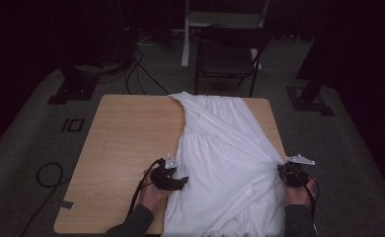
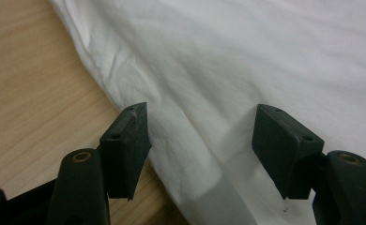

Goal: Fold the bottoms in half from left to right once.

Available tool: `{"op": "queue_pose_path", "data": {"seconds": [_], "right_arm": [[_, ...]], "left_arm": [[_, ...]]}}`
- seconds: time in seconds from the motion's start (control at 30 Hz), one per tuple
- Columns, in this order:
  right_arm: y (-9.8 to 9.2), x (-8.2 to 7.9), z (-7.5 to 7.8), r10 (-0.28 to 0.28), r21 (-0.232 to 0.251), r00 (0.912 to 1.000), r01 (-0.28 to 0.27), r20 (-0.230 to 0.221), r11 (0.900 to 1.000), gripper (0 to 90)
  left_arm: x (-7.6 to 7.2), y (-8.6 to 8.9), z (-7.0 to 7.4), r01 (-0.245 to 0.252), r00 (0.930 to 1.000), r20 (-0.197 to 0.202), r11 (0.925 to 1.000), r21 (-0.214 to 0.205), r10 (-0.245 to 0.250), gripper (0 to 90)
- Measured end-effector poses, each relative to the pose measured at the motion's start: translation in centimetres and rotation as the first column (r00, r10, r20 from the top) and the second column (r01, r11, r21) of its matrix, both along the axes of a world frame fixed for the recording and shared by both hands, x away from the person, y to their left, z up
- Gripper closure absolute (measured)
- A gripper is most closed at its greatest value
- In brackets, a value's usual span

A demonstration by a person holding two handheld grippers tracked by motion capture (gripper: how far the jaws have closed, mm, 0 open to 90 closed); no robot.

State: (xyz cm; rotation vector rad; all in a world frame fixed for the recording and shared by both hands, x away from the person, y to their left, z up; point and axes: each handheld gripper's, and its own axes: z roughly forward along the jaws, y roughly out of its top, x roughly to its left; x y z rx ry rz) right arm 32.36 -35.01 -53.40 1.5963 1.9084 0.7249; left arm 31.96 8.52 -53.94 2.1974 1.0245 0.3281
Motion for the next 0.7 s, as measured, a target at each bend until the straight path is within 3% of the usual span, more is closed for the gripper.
{"op": "queue_pose_path", "data": {"seconds": [0.1,0.27,0.37,0.43,0.5,0.6,0.7], "right_arm": [[0.0,0.3,-0.6,-0.002,0.006,0.9994,0.002,-0.036,1.0,85.2],[-0.2,0.5,-1.1,-0.003,0.038,0.9987,0.005,-0.051,0.9993,85.3],[-0.1,0.5,-1.1,-0.004,0.037,0.9988,0.006,-0.049,0.9993,85.6],[0.1,0.4,-1.2,0.0,0.036,0.9988,0.002,-0.048,0.9993,85.6],[0.3,0.3,-1.1,0.006,0.041,0.9988,-0.004,-0.049,0.9991,85.6],[0.7,0.2,-1.2,0.03,0.056,0.9982,-0.027,-0.051,0.9981,85.5],[1.3,-0.1,-1.2,0.067,0.081,0.9963,-0.062,-0.054,0.9947,85.4]], "left_arm": [[0.3,-0.2,-0.7,-0.02,0.9997,-0.016,0.9998,0.008,0.021,35.9],[0.5,-0.4,-0.7,-0.033,0.9994,0.007,0.999,0.032,0.033,40.3],[0.7,-0.4,-0.6,-0.028,0.9995,0.015,0.9991,0.033,0.028,50.9],[1.0,-0.3,-0.6,-0.027,0.9996,-0.001,0.9996,0.008,0.027,69.8],[1.1,-0.1,-0.5,-0.037,0.9993,0.001,0.9992,0.014,0.037,84.0],[1.2,0.9,-0.3,-0.058,0.9983,0.005,0.9973,0.045,0.058,86.0],[1.5,3.0,-0.4,-0.109,0.994,0.003,0.9934,0.035,0.109,86.2]]}}
